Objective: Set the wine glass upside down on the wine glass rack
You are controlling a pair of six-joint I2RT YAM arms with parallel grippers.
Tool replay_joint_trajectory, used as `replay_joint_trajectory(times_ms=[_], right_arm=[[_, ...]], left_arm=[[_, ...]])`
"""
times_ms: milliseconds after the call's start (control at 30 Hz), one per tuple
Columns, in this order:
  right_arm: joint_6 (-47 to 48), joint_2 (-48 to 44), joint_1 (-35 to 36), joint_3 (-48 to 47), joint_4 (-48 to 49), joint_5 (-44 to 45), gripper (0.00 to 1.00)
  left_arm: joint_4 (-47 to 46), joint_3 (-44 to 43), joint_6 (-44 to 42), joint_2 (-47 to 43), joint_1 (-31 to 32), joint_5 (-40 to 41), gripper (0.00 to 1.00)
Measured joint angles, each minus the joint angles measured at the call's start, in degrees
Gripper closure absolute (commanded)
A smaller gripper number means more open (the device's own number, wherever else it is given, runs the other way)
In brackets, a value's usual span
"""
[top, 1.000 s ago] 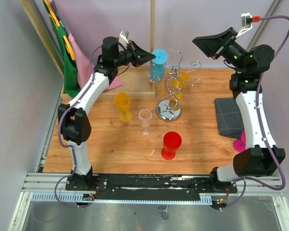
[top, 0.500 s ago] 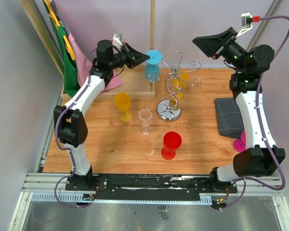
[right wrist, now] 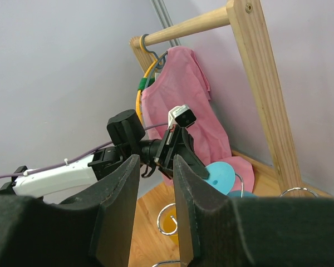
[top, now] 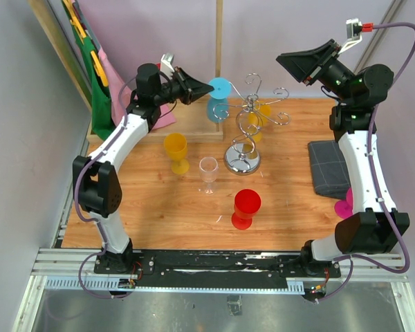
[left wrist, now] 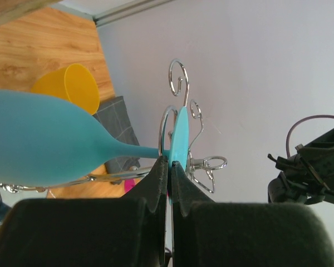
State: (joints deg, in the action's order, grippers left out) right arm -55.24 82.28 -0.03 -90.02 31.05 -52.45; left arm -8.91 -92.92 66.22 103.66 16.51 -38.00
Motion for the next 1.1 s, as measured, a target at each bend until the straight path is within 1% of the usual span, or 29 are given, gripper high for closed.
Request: replay_joint_trajectory(times_ms=[200, 333, 400, 467, 533, 600, 800, 967, 1100], right_arm=[[1.2, 0.0, 0.0, 0.4, -1.2, 0.4, 0.66], [3.9, 0.0, 0.0, 0.5, -5.4, 1.6, 0.65], [5.4, 0.0, 0.0, 0.5, -7.5, 2.3, 0.65], [6.9, 0.0, 0.0, 0.5, -9.7, 3.1, 0.65], [8.0, 0.0, 0.0, 0.5, -11.5, 3.7, 0.65], [8.7, 0.0, 0.0, 0.5, -12.6, 4.2, 0.65], [9.9, 0.0, -0.1, 0.5, -15.3, 5.7, 0.65], [10.5, 0.1, -3.3, 0.3, -19.1, 7.8, 0.65], [11.9, 0.9, -5.4, -1.2, -23.7, 10.8, 0.63]], left_arm=[[0.0, 1.2, -0.4, -0.3, 0.1, -0.8, 0.99], [-0.2, 1.9, -0.5, -0.8, 0.2, -0.9, 0.89], [-0.3, 2.1, -0.7, -1.1, 0.2, -1.0, 0.82], [-0.2, 2.2, -1.0, -1.2, 0.2, -1.3, 0.77], [-0.2, 2.4, -1.2, -1.2, 0.2, -1.6, 0.70], [-0.2, 2.5, -1.4, -1.2, 0.2, -1.7, 0.66], [-0.2, 2.6, -1.7, -1.2, 0.2, -2.1, 0.49], [0.2, 2.6, -2.4, -1.2, -0.1, -2.2, 0.46], [2.3, 2.6, -4.0, -1.5, -1.3, -2.1, 0.47]])
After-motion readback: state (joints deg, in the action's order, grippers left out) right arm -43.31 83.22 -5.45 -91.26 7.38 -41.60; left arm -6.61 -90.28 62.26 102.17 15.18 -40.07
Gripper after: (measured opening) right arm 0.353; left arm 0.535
